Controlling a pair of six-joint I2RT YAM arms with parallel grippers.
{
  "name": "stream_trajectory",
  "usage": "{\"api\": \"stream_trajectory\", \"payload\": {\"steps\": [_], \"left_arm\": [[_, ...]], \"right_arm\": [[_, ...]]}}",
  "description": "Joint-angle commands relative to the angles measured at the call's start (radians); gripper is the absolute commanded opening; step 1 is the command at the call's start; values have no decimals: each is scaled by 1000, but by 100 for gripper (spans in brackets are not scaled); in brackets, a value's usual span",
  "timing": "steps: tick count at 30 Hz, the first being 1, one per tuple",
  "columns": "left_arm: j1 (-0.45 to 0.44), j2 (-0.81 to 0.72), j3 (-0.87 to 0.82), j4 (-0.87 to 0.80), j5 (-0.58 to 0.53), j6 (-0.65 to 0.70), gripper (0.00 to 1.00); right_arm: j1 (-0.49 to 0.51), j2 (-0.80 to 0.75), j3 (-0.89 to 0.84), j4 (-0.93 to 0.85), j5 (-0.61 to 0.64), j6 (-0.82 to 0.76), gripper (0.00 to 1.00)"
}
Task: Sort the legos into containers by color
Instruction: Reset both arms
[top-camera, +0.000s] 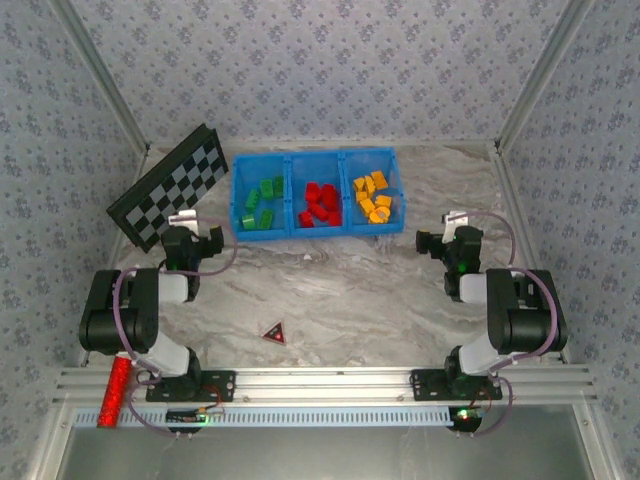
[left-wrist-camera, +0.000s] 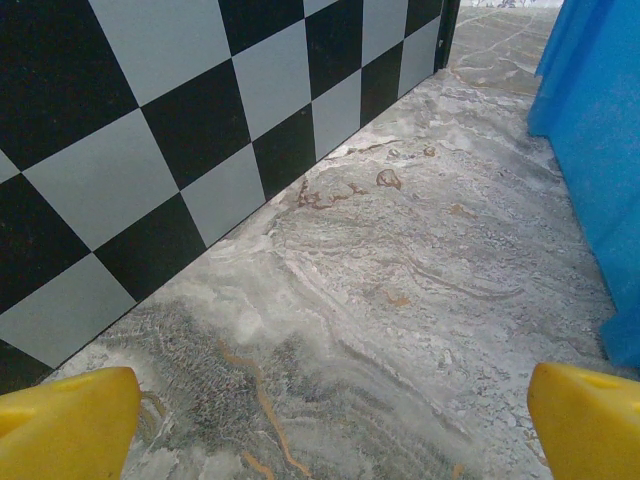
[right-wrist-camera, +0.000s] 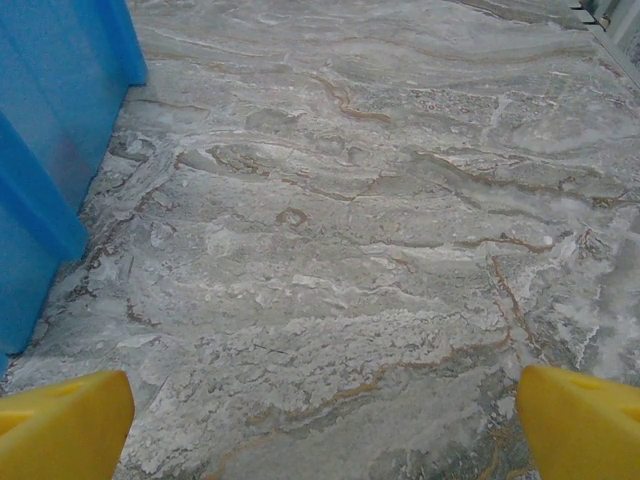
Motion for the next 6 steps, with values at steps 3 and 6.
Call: {"api": "stream_trajectory", "payload": {"steps": [3,6], "left_arm": [[-1,2,10,32,18,8,99],[0,2,10,32,16,7,99]], "right_arm": [[1,8,22,12,-1,7,100],[7,3,12,30,13,5,100]]}}
